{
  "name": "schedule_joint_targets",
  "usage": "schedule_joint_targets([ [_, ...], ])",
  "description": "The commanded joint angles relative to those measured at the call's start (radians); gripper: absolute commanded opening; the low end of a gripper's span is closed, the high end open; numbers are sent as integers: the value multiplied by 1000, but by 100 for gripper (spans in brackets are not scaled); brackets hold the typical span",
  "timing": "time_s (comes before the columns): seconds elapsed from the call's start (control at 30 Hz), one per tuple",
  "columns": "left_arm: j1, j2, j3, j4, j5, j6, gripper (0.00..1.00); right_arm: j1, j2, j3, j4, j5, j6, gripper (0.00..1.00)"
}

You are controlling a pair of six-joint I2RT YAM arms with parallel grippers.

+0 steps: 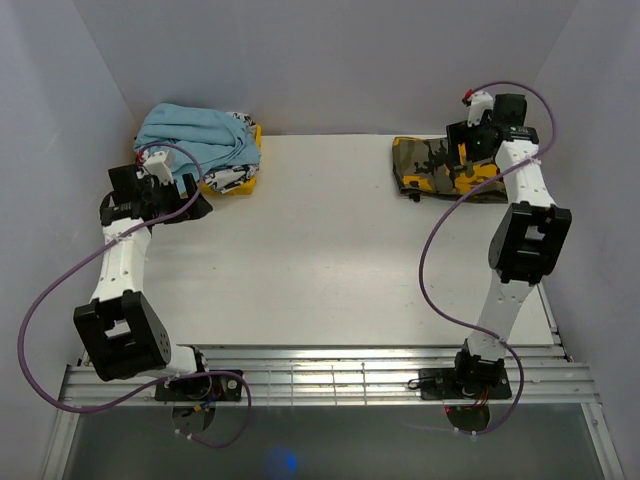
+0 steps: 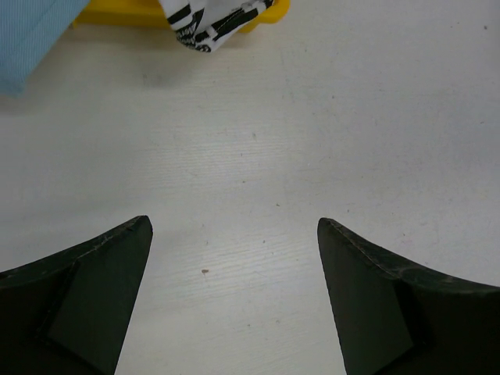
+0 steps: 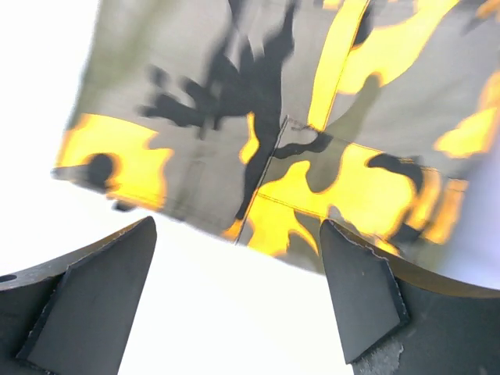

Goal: Fold and stack the trousers
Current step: Neatly place the folded trousers to the corner

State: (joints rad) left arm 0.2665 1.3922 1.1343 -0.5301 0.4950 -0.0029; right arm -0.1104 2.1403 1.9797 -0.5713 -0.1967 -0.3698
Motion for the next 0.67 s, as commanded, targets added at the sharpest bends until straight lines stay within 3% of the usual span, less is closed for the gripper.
schedule_joint_targets([
  [0.0, 2, -38, 64, -19, 140, 160, 98, 8, -253, -70, 13, -67, 41, 90],
  [0.13, 0, -13, 61, -85, 183, 217, 98, 3, -405, -203, -93, -148, 8, 90],
  [0.27, 0, -25, -35, -111, 79, 286, 98, 0, -638, -468, -193, -257, -41, 90],
  [0.3, 0, -56, -68, -110, 68, 302, 98, 0, -679, -601, -197, -294, -52, 90],
  [0.4, -3, -138, -183, -94, 42, 330, 98, 0, -848, -825, -197, -300, -84, 90],
  [0.63, -29, -274, -289, -94, -19, 324, 98, -2, -1100, -1061, -188, -285, -86, 90],
])
